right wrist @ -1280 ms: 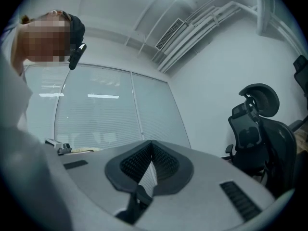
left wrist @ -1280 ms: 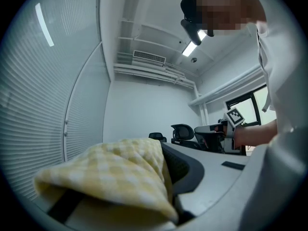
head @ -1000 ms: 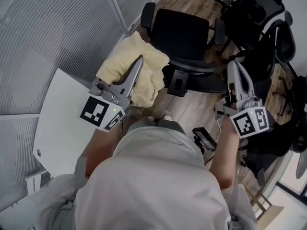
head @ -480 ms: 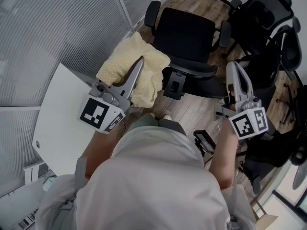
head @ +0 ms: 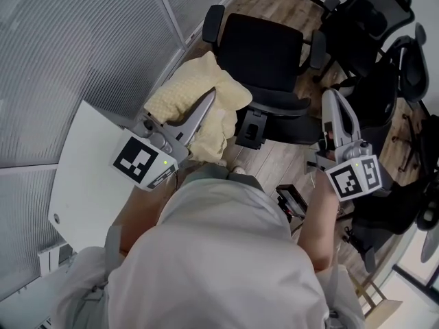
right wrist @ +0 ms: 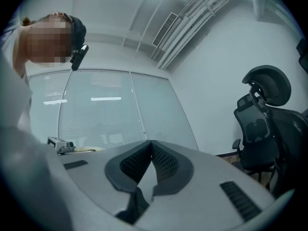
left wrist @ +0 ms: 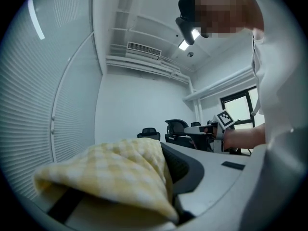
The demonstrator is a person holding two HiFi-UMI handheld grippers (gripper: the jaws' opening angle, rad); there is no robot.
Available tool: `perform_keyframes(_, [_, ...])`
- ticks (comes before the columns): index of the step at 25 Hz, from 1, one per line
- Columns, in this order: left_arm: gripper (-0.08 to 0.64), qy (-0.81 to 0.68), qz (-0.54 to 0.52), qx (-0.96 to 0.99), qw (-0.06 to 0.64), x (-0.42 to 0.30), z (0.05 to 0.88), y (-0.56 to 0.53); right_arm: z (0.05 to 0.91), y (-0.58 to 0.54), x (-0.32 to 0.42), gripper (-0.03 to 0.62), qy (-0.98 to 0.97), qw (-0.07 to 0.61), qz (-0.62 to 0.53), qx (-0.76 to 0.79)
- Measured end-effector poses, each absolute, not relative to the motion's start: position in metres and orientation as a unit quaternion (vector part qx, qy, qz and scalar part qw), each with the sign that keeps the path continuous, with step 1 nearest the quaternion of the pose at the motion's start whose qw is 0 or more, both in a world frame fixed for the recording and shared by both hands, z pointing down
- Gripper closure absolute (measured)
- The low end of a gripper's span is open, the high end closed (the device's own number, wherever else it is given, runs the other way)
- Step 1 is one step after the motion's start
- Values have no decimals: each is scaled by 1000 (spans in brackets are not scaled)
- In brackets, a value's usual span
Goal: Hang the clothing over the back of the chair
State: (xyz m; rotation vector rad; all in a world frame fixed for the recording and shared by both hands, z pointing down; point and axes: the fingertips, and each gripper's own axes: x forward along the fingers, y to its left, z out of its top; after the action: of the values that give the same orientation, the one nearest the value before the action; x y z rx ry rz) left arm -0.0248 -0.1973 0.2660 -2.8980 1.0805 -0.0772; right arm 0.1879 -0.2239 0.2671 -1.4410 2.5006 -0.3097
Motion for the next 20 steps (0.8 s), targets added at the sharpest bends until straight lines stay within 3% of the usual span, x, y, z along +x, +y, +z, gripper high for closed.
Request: perform_keyframes(20, [538, 272, -38, -961, 29, -13, 263, -201, 272, -226, 179, 572, 854, 108, -105, -498])
